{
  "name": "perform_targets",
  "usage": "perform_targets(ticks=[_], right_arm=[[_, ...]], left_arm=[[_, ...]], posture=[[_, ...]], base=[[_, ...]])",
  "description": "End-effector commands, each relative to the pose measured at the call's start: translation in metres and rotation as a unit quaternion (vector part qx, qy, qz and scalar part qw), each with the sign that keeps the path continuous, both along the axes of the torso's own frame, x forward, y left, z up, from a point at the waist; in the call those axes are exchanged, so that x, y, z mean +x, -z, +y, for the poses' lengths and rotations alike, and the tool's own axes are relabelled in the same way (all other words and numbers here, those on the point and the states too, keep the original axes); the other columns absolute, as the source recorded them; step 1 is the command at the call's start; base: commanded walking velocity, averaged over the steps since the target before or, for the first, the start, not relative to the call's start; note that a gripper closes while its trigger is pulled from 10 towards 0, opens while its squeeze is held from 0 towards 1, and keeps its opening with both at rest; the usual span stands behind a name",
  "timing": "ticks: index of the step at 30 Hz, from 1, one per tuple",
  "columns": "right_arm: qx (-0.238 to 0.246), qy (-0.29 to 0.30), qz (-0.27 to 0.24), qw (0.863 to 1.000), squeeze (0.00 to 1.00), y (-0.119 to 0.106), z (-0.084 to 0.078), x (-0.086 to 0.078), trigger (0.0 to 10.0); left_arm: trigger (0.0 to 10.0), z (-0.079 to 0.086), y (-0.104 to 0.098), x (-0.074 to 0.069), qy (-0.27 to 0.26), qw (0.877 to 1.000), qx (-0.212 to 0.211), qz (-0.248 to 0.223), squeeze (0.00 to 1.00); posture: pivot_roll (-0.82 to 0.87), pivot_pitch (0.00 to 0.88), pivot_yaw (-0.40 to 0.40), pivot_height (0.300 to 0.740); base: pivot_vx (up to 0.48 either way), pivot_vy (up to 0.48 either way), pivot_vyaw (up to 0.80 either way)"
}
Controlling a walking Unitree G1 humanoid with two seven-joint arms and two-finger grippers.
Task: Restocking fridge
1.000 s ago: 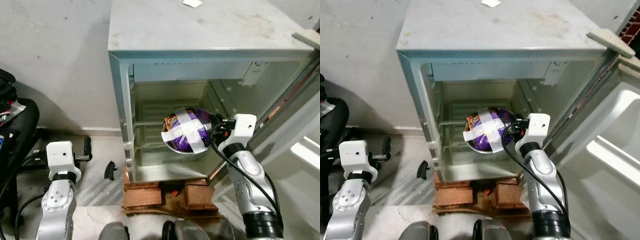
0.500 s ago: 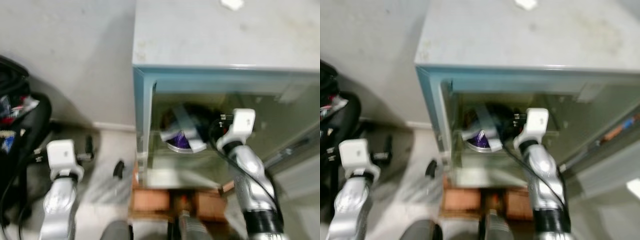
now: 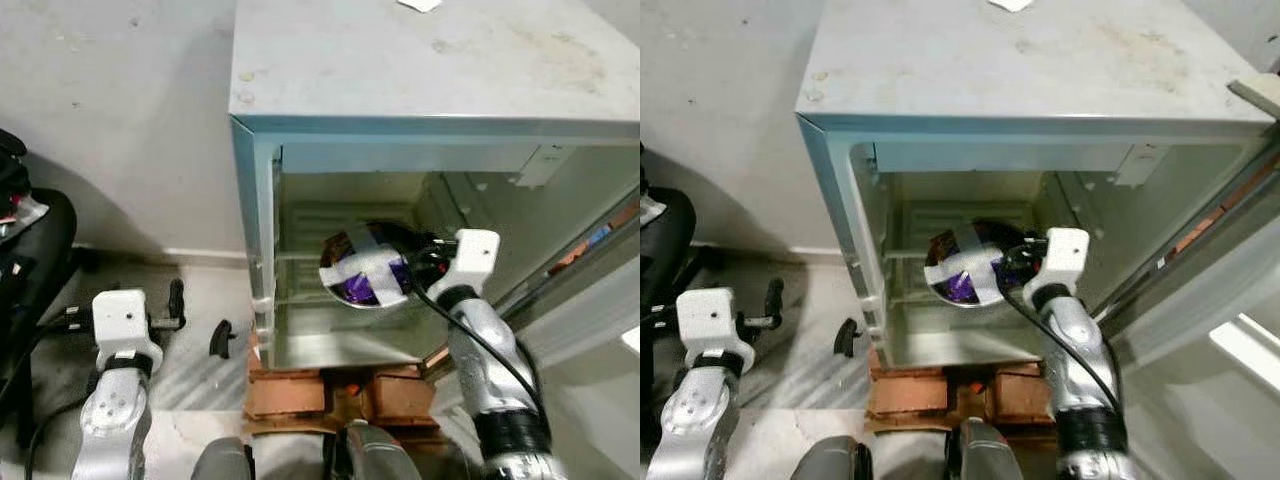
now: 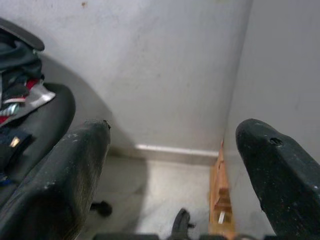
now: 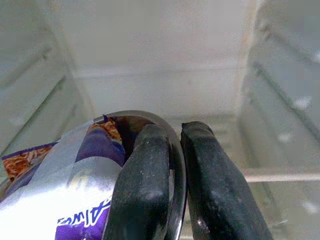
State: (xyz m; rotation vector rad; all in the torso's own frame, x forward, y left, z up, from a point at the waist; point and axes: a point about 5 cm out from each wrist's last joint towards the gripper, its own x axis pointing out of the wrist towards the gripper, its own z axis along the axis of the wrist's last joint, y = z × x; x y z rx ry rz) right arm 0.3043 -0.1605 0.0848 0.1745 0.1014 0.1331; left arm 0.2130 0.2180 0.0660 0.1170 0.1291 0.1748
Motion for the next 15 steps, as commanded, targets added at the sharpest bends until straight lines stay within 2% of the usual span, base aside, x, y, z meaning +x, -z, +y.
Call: perform_targets(ticks=[1, 6, 11, 15], right_arm=[[0.004, 0.008, -0.007, 1.000, 0.00, -0.001, -0.001, 0.007, 10.0], [0.014, 0.011, 0.010, 1.000, 0.00, 0.003, 0.005, 0.022, 10.0], [0.008, 0.011, 0.013, 1.000, 0.00, 0.001, 0.011, 0.038, 10.0], [0.011, 0.032, 0.013, 0.999, 0.00, -0.006, 0.009, 0.051, 10.0]], left_arm=[[10.0, 0.002, -0.001, -0.006, -0.001, 1.000, 0.006, 0.008, 0.00], [10.0, 0.010, -0.003, -0.020, -0.014, 1.000, 0.015, 0.016, 0.00], [10.0, 0.009, -0.006, -0.028, -0.022, 0.999, 0.015, 0.020, 0.00], [10.0, 0.008, -0.008, -0.035, -0.030, 0.999, 0.015, 0.024, 0.00]], posture=[[0.15, 0.214, -0.070, 0.740], [0.19, 0.252, -0.088, 0.740], [0.23, 0.273, -0.103, 0.740], [0.26, 0.289, -0.110, 0.740]], base=[[0.000, 0.000, 0.00], [0.000, 0.000, 0.00], [0.000, 0.000, 0.00], [0.000, 0.000, 0.00]])
